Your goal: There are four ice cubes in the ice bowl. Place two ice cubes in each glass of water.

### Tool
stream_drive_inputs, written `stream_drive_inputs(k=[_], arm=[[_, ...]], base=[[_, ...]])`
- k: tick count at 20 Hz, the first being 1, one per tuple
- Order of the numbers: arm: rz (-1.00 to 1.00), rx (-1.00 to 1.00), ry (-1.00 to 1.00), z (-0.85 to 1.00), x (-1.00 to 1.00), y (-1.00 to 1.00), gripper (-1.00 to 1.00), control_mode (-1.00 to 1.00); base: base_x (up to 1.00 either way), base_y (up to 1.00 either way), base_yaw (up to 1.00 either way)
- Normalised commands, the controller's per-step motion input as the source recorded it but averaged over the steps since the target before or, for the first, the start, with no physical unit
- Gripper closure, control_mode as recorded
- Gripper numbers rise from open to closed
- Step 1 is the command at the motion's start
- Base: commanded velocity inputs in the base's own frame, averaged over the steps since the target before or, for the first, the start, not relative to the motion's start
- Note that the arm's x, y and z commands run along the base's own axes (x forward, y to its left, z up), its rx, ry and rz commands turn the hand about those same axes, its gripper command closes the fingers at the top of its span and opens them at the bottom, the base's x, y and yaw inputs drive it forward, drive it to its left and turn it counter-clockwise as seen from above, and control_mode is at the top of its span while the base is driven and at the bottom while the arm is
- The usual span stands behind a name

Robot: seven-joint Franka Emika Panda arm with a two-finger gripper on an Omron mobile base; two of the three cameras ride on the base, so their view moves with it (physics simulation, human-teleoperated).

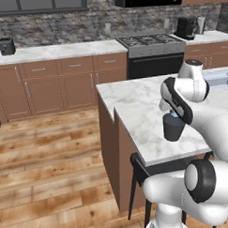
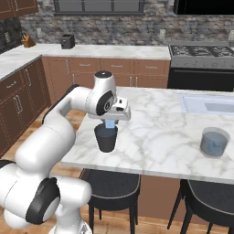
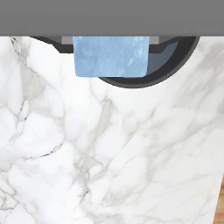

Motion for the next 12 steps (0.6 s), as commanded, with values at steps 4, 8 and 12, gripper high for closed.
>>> stream_drive_inputs(k=[4, 8, 12], arm=[[0.0, -0.03, 0.01, -0.12, 0.0, 0.16, 1.0, -1.0], [0.0, -0.01, 0.0, -0.06, 0.0, 0.06, 1.0, -1.0], [0.0, 0.0, 0.0, -0.01, 0.11, -0.04, 1.0, -1.0]], base=[[0.0, 0.0, 0.0], [0.0, 0.0, 0.0], [0.0, 0.0, 0.0]])
